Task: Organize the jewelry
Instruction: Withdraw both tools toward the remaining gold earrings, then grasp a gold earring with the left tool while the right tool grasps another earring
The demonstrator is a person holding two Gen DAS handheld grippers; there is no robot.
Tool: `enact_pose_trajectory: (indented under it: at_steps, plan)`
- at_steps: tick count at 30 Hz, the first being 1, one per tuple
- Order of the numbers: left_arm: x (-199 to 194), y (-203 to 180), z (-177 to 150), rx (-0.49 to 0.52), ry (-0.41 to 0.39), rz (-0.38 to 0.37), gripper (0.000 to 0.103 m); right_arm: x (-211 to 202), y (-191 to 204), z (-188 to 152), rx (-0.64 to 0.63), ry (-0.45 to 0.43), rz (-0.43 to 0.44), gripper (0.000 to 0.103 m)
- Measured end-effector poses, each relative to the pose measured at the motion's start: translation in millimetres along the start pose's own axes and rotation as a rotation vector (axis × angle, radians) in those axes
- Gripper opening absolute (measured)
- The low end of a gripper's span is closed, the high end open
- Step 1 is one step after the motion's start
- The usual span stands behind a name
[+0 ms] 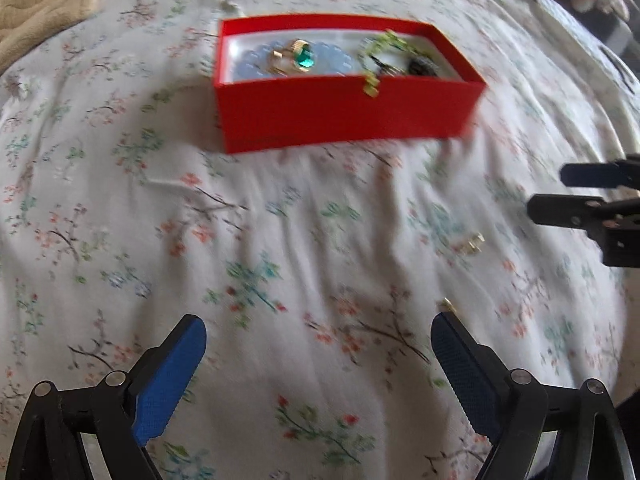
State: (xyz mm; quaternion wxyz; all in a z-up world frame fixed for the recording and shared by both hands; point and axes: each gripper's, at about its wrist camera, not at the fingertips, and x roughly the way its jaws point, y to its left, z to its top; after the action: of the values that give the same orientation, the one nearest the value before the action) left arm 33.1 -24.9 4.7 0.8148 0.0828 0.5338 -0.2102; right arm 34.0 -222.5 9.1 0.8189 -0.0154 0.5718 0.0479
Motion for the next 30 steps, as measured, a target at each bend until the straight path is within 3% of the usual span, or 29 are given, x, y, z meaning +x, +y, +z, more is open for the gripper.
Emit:
enact_pose_trajectory:
  at_steps: [5,11,14,16,19,30]
  plan:
    - [2,-18,-13,0.074,-0.004,-0.022,0.093,9,-3,-17,-0.026,0.037,-0.018,0.069]
    - [6,-34,-23,0.135,0.005,-0.047,0.082,14,-12,-34,-0.051,0.059,-0.041,0.069]
    - [5,-39,-25,0.148,-0.002,-0.071,0.064,15,-18,-40,-0.051,0.062,-0.049,0.069]
    - [5,-44,-25,0.158,-0.003,-0.094,0.046,15,-22,-43,-0.050,0.061,-0.050,0.069]
    - [8,-51,-24,0.177,-0.006,-0.122,0.033,13,-29,-48,-0.044,0.057,-0.046,0.069]
    - [29,-64,-16,0.211,-0.002,-0.110,0.029,12,-33,-53,-0.043,0.056,-0.043,0.071]
